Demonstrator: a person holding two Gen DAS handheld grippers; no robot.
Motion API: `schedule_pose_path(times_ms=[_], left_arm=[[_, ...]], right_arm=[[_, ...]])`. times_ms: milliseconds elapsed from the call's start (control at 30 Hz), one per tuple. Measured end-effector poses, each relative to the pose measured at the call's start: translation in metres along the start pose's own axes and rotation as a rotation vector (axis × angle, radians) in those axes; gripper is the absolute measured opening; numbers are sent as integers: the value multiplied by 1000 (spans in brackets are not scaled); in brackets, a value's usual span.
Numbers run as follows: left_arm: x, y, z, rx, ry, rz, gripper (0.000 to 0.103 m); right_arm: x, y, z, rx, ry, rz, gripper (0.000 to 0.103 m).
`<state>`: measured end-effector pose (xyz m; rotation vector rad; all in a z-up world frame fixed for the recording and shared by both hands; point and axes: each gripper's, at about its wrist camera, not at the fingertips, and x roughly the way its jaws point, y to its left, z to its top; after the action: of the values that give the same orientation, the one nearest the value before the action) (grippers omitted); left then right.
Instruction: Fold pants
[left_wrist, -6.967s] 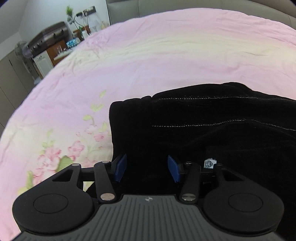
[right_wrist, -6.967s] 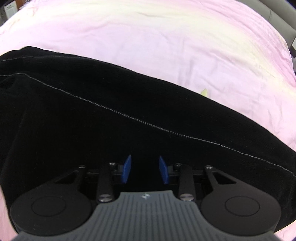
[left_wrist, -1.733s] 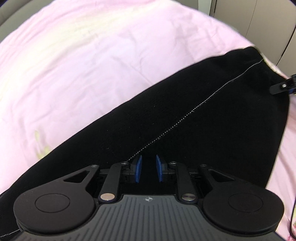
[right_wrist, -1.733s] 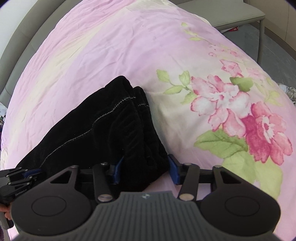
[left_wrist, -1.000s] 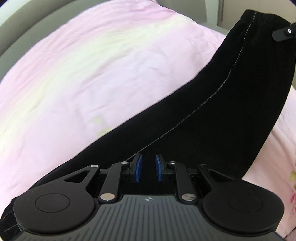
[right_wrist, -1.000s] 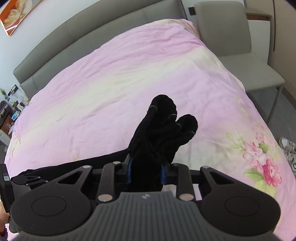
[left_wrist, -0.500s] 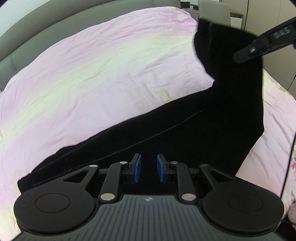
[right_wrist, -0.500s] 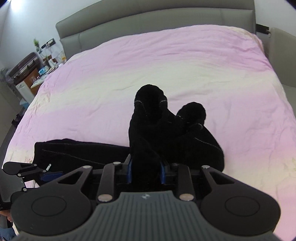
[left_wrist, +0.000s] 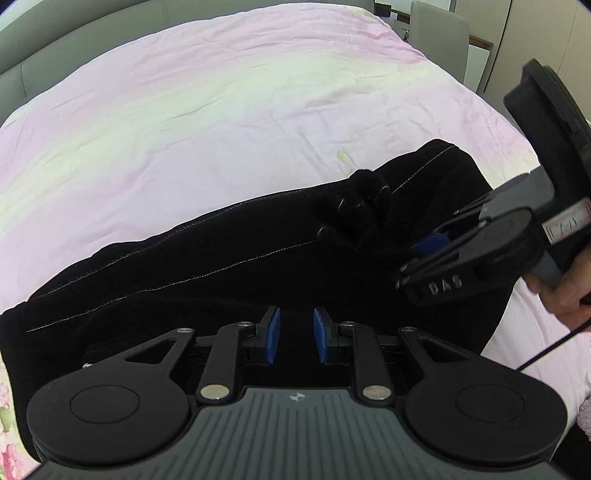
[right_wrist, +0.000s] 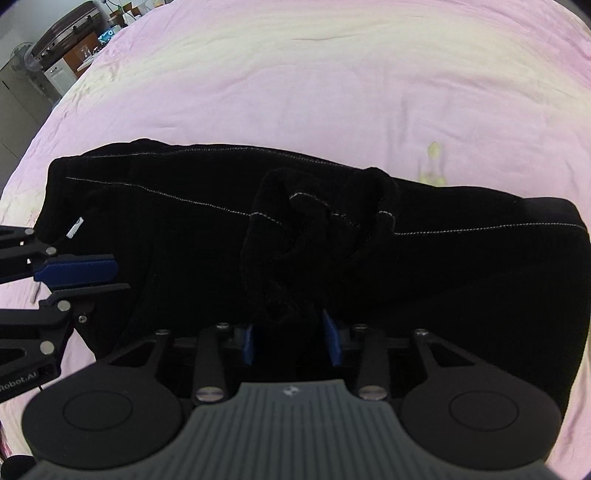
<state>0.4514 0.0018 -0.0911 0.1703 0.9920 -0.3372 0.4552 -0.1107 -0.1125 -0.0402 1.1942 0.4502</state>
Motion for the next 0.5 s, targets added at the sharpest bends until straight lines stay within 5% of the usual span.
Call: schedule_pose_path(times_ms=[167,300,500], left_arm=[[-6,-1,6,-39,-57,-33,26],[0,-9,21,-91,-102,-83,27],[35,-39,46,-136,-105,-151,50]], right_arm=[[-21,-5,-6,-40,1,56,55],[-54,-26,-15,-81,-25,-42,56],[-72,-89,-33,-50,-18,-250,51]])
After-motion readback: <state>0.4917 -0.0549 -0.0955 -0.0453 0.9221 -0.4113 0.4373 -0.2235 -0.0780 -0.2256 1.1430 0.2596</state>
